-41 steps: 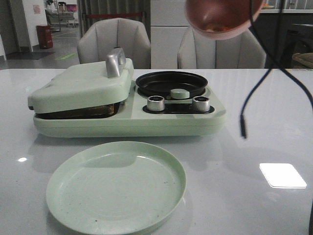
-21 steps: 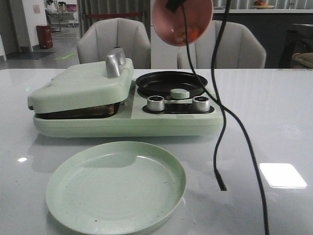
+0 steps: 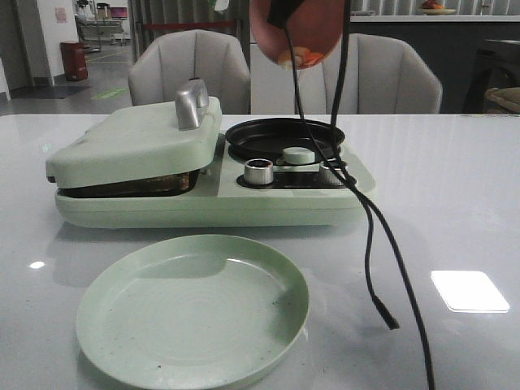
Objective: Make breakfast with bread and shrimp
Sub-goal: 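Lift the pink bowl and tip the shrimp into the frying pan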
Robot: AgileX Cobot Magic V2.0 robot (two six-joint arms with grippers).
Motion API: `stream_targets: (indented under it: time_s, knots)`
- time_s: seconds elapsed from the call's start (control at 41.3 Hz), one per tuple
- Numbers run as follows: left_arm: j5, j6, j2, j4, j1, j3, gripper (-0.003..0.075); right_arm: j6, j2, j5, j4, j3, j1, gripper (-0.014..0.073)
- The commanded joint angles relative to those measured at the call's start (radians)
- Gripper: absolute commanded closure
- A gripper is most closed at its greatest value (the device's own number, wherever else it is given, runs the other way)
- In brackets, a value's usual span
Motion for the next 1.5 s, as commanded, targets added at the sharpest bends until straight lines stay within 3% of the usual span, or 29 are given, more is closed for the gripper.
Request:
stream_targets:
  time_s: [0.0,0.654,0.823,0.92,0.993,1.138,1.477]
  knots:
    - [-0.067,-0.009,-0.004,0.002,-0.009,-0.029,0.0619,0.008,-0.068,0.056,-0.099,-0.048,0.0,0.0578]
    - [-0.067,-0.009,-0.004,0.002,-0.009,-0.029,0.0619,-0.02,-0.065,0.058,-0.097,-0.126,0.005,0.0578]
    - [-0.067,-0.009,-0.004,0.002,-0.009,-0.029,0.0619,-0.02,-0.09,0.124,0.002,-0.126,0.005,0.0579]
    - [-0.067,-0.009,-0.004,0.002,-0.009,-0.029,0.0619,-0.042,-0.144,0.129,0.175,-0.126,-0.001,0.0579]
    - [-0.067,-0.009,-0.004,0.002,-0.009,-0.029,0.0619,-0.128,-0.214,0.12,0.419,-0.122,-0.026,0.0579]
    - [-0.067,-0.009,-0.004,0.002,-0.009,-0.029,0.0619,-0.254,-0.346,0.107,0.774,-0.039,-0.115,0.0579]
    - [-0.067,-0.009,-0.004,0.002,-0.009,-0.029,0.0619,-0.437,-0.64,0.005,1.247,0.416,-0.434,0.0579]
